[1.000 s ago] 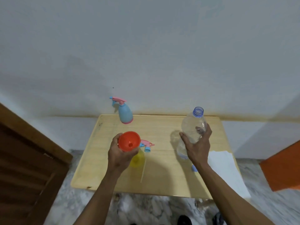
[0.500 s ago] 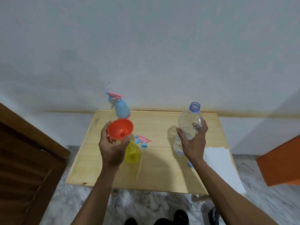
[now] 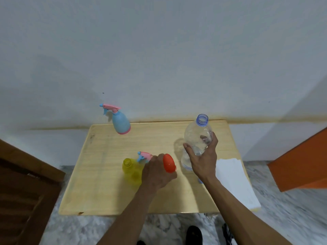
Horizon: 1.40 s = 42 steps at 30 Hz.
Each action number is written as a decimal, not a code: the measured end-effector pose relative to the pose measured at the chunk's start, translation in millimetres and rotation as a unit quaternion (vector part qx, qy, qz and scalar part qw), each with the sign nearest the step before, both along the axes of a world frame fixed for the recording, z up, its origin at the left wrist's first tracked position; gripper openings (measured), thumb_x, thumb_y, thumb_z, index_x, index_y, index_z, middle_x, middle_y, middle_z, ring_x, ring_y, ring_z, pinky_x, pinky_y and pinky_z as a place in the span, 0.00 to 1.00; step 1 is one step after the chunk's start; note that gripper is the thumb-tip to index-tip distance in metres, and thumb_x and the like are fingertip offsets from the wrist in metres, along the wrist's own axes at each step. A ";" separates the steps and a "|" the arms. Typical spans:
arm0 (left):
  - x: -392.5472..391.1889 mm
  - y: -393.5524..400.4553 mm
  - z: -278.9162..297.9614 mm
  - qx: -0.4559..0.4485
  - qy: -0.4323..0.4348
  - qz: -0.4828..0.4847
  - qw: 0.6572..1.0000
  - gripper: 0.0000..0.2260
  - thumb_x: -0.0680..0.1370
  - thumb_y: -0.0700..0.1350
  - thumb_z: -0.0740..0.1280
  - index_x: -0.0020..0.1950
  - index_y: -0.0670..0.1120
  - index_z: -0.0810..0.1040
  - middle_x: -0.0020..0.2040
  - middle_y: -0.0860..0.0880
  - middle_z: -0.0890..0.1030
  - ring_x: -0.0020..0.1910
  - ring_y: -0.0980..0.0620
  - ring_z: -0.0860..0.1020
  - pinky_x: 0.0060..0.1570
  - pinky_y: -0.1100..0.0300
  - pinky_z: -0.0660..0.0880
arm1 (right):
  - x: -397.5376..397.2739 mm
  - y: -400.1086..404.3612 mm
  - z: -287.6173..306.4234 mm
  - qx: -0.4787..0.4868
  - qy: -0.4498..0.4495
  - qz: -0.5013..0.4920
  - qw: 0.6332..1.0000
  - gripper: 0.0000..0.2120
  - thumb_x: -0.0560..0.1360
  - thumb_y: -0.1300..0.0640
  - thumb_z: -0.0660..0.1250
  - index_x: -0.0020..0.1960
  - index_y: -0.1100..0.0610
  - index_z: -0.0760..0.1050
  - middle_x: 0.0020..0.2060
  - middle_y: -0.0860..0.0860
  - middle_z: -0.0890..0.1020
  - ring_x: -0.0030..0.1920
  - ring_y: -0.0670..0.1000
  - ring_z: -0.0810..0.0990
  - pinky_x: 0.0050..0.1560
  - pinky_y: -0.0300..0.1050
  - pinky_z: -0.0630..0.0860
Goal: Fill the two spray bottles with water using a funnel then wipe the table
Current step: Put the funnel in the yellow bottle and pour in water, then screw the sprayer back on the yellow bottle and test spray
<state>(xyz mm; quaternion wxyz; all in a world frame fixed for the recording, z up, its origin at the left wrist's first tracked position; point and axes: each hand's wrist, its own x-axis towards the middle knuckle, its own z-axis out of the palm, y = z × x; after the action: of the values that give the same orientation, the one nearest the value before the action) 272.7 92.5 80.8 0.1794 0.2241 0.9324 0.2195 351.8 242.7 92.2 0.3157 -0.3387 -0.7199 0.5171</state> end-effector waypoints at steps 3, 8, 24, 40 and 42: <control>-7.5 5.8 -29.6 -0.087 -0.010 -0.037 0.995 0.34 0.67 0.64 0.73 0.67 0.51 0.70 0.63 0.48 0.76 0.60 0.46 0.76 0.56 0.53 0.75 | 2.1 1.6 0.5 -0.015 -0.001 0.007 1.000 0.46 0.68 0.47 0.81 0.75 0.40 0.55 0.64 0.45 0.74 0.63 0.49 0.76 0.59 0.43 0.76; -18.6 11.1 -55.1 -0.106 -0.019 -0.045 0.993 0.35 0.71 0.63 0.73 0.71 0.48 0.70 0.68 0.45 0.72 0.65 0.45 0.74 0.62 0.54 0.72 | 2.8 3.8 1.7 -0.022 -0.012 0.021 0.999 0.46 0.67 0.46 0.81 0.74 0.36 0.54 0.66 0.46 0.75 0.64 0.49 0.77 0.59 0.44 0.77; -18.1 17.2 -27.9 0.033 -0.017 0.025 0.999 0.43 0.68 0.53 0.80 0.77 0.48 0.63 0.76 0.46 0.63 0.72 0.44 0.69 0.67 0.50 0.73 | 8.1 -12.5 7.1 -0.045 -0.043 -0.013 0.998 0.58 0.65 0.48 0.84 0.81 0.46 0.48 0.73 0.41 0.64 0.70 0.42 0.66 0.65 0.39 0.67; -85.0 -159.9 9.3 0.202 0.058 0.106 0.972 0.28 0.69 0.31 0.70 0.68 0.41 0.74 0.62 0.42 0.77 0.51 0.53 0.75 0.52 0.60 0.72 | -35.5 -141.3 -36.0 0.059 -0.255 0.023 0.965 0.07 0.78 0.49 0.66 0.53 0.49 0.79 0.45 0.47 0.84 0.49 0.55 0.82 0.51 0.53 0.77; -75.2 -168.8 -12.0 0.164 -0.008 0.067 0.984 0.34 0.67 0.35 0.74 0.72 0.44 0.70 0.66 0.44 0.74 0.56 0.52 0.75 0.56 0.61 0.71 | -46.3 -135.5 -32.6 0.127 -0.331 0.044 0.934 0.12 0.80 0.47 0.63 0.58 0.50 0.80 0.49 0.50 0.86 0.55 0.57 0.80 0.54 0.52 0.74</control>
<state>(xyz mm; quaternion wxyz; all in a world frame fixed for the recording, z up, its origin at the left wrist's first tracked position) 197.5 -76.3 68.8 0.1325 0.1858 0.8951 0.3831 305.5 107.2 59.6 0.0767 -0.4154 -0.8574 0.2938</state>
